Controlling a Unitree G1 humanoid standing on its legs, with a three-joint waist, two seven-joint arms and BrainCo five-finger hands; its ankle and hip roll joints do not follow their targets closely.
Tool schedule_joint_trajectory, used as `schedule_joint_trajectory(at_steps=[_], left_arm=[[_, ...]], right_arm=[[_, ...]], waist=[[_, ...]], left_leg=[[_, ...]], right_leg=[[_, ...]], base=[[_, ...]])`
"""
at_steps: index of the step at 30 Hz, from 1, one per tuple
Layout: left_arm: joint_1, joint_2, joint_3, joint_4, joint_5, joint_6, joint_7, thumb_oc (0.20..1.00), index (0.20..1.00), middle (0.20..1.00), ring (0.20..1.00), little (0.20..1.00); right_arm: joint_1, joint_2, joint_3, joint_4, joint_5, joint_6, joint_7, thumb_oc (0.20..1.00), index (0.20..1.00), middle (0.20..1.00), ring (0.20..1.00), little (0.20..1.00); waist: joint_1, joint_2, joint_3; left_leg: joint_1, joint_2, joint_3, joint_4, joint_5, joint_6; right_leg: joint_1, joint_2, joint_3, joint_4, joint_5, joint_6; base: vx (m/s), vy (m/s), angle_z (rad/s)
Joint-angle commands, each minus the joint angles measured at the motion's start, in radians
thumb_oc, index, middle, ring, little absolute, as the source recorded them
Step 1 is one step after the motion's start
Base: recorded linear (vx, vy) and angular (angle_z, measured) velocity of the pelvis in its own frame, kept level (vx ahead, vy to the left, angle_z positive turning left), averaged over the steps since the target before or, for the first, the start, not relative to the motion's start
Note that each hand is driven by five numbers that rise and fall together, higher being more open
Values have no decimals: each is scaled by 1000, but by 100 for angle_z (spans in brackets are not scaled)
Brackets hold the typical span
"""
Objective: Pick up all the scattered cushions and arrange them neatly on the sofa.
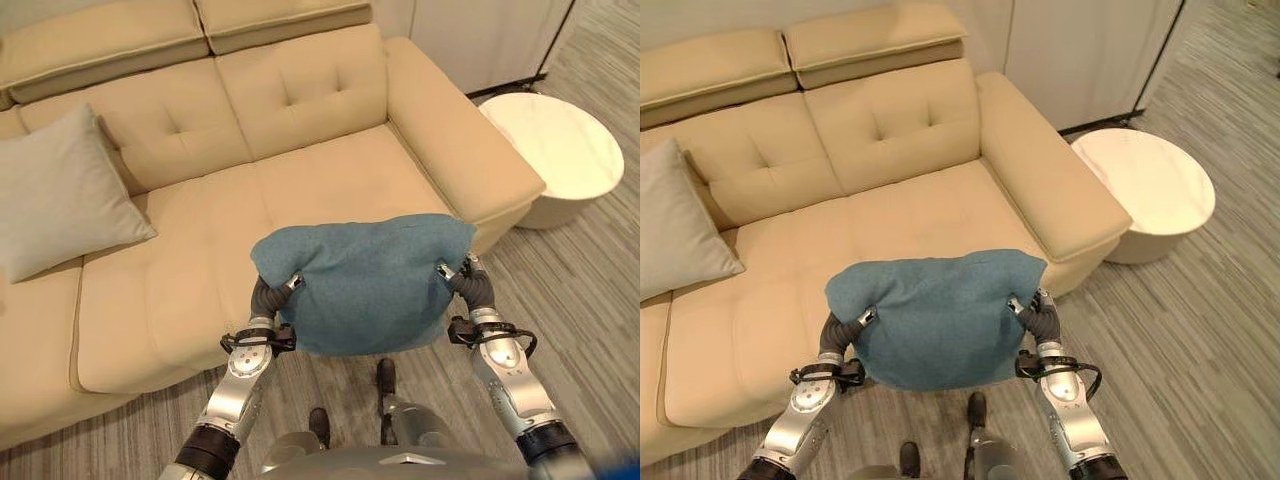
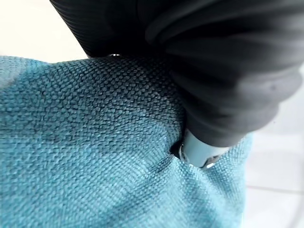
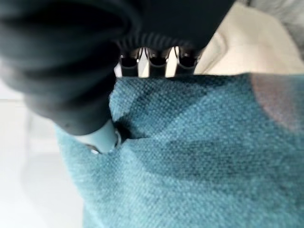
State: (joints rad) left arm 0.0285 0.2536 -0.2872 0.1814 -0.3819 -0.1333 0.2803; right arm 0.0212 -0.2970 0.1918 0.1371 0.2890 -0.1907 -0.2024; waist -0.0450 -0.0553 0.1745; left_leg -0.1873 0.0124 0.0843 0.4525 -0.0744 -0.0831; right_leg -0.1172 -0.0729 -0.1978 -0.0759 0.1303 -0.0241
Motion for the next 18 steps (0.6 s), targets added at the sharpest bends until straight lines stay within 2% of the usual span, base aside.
schedule_joint_trajectory(at_steps=[1,2,3,4,5,6,9,10,11,12,13,16,18], left_arm=[[-55,7,-6,-131,-23,-106,-49,200,200,200,200,200],[-53,9,-8,-129,-17,-98,-55,200,200,200,200,200],[-53,9,-9,-129,-17,-98,-55,200,200,200,200,200],[-59,14,-8,-138,3,-92,-55,200,200,200,200,200],[-59,14,-8,-138,3,-92,-55,200,200,200,200,200],[-64,18,-2,-160,9,-93,-53,200,200,200,200,200],[-51,20,-2,-181,6,-96,-55,200,200,200,200,200],[-54,34,2,-204,7,-98,-53,200,200,200,200,200],[-58,37,4,-210,7,-99,-52,200,200,200,200,200],[-68,50,5,-229,4,-100,-51,200,200,200,200,200],[-80,57,4,-229,12,-104,-48,200,200,200,200,200],[-87,59,3,-230,17,-108,-50,200,200,200,200,200],[-80,58,8,-241,11,-115,-60,200,200,200,200,200]], right_arm=[[-52,-1,-22,-116,7,-95,13,200,200,200,200,200],[-41,-4,-32,-125,9,-93,10,200,200,200,200,200],[-41,-4,-33,-125,9,-93,10,200,200,200,200,200],[-37,-3,-40,-130,11,-92,6,200,200,200,200,200],[-37,-3,-40,-130,11,-92,6,200,200,200,200,200],[-34,2,-44,-126,16,-91,-1,200,200,200,200,200],[-33,14,-30,-133,2,-89,9,200,200,200,200,200],[-44,30,-24,-137,-7,-89,19,200,200,200,200,200],[-49,35,-22,-136,-11,-89,19,200,200,200,200,200],[-67,42,-18,-144,-17,-89,22,200,200,200,200,200],[-73,59,-9,-145,-13,-93,30,200,200,200,200,200],[-76,61,-4,-146,-12,-92,38,200,200,200,200,200],[-92,56,7,-148,-13,-94,46,200,200,200,200,200]], waist=[[-16,-4,-53],[-11,-8,-58],[-12,-8,-59],[1,7,-63],[1,7,-62],[11,19,-61],[15,23,-86],[27,17,-100],[28,18,-99],[25,25,-87],[19,30,-74],[14,34,-72],[7,34,-66]], left_leg=[[27,33,57,-83,-40,18],[-1,34,76,-142,-31,32],[0,32,76,-146,-28,32],[-34,19,83,-290,68,27],[-33,19,83,-292,69,27],[-58,20,82,-351,113,17],[10,7,72,-407,114,34],[67,-15,85,-420,76,63],[78,-18,88,-419,66,71],[98,-18,103,-421,50,91],[120,-16,109,-429,43,99],[144,-21,108,-440,34,102],[168,-28,104,-453,22,102]], right_leg=[[52,-28,22,75,-122,122],[72,-26,9,63,-131,122],[72,-28,8,62,-131,123],[108,-1,9,50,-158,121],[109,-1,9,50,-158,121],[139,21,23,52,-190,116],[161,13,39,79,-216,120],[158,-16,60,154,-236,139],[146,-28,59,189,-228,148],[90,-51,62,321,-200,175],[32,-55,73,417,-183,186],[-4,-59,77,411,-177,181],[-45,-61,60,311,-150,176]], base=[[164,-74,29],[133,-43,13],[304,-7,33],[207,21,24],[387,62,26],[184,41,7],[462,240,-26],[353,298,-51],[349,385,-57],[135,238,-31],[147,229,-22],[112,52,9],[164,-12,10]])
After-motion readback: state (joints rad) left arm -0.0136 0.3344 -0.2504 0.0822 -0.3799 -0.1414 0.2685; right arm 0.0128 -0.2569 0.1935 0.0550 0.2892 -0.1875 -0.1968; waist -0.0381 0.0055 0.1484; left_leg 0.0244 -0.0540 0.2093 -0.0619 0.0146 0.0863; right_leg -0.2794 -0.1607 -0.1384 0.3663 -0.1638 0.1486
